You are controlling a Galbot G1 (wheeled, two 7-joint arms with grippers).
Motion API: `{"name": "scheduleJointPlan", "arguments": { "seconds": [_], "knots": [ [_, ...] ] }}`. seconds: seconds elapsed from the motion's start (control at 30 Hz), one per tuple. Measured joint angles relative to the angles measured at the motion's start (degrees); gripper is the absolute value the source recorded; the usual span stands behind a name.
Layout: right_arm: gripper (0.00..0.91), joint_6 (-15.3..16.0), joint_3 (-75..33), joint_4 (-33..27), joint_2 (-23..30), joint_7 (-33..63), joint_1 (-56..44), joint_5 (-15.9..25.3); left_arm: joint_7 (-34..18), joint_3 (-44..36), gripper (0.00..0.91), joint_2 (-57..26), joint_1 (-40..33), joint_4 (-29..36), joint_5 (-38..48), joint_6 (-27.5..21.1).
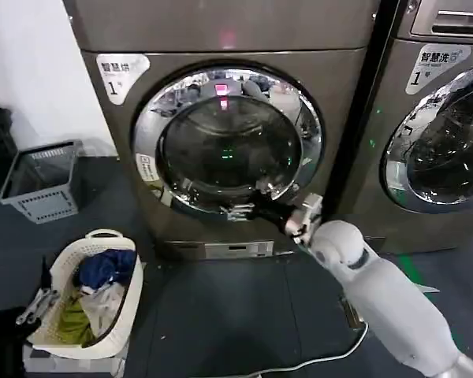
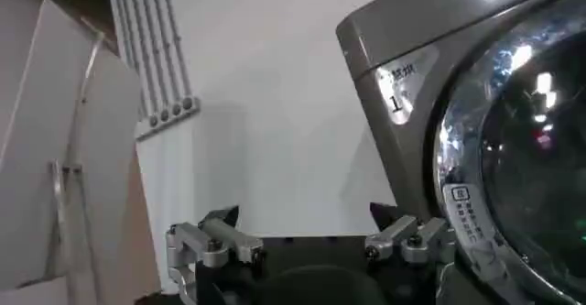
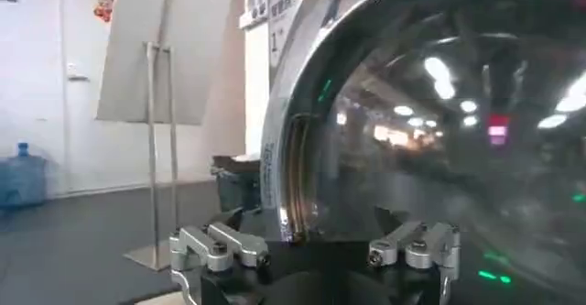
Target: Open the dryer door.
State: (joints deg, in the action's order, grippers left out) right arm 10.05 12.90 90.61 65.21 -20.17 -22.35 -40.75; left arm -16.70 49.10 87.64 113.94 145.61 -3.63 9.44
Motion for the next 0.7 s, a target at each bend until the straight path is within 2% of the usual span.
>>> {"name": "scheduleJointPlan", "arguments": {
  "seconds": [0.7],
  "knots": [
    [0.907, -2.11, 5.30, -10.52, 8.28, -1.06, 6.01, 1.66, 0.06, -0.09, 0.907, 0.06, -0.28, -0.04, -0.22, 0.06]
  ]
}}
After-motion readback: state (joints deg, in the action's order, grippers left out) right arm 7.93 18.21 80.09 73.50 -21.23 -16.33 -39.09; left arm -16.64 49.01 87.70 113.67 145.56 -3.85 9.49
